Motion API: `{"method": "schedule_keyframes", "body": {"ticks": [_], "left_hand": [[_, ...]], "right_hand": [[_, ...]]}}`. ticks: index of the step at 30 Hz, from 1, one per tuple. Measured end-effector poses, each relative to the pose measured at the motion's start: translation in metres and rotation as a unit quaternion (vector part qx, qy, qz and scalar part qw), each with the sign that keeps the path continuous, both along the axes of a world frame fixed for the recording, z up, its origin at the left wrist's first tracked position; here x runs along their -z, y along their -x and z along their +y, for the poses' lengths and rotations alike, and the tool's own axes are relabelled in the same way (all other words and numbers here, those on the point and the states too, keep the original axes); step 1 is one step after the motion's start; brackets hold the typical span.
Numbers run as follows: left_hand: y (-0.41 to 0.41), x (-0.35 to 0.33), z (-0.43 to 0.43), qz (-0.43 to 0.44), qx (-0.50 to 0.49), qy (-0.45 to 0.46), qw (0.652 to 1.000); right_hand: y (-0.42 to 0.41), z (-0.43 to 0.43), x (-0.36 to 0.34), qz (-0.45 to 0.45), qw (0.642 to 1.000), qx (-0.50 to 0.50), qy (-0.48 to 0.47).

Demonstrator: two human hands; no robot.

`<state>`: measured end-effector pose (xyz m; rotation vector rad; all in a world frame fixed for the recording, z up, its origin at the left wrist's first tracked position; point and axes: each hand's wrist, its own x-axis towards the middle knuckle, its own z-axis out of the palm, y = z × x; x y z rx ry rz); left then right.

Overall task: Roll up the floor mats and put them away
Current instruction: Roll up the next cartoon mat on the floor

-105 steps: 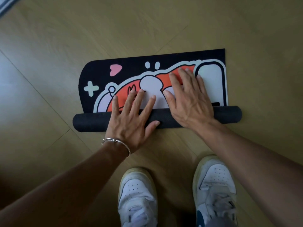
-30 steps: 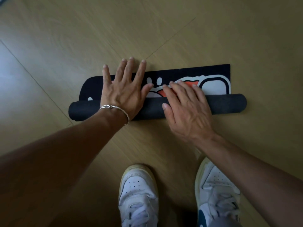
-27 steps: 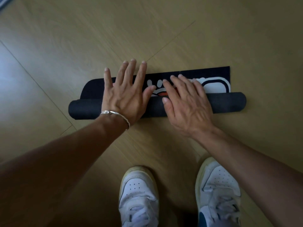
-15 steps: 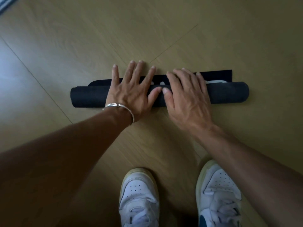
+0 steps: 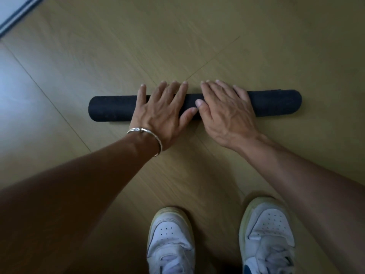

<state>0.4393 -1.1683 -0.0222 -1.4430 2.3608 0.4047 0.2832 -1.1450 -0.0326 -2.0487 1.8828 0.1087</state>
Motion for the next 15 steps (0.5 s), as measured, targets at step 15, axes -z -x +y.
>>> {"method": "schedule_keyframes", "body": {"ticks": [15], "left_hand": [[-0.002,-0.002,0.0,-0.01,0.025,-0.012,1.0]], "right_hand": [[0.004,-0.014,-0.023,-0.036,0.995,-0.003,-0.096]]}}
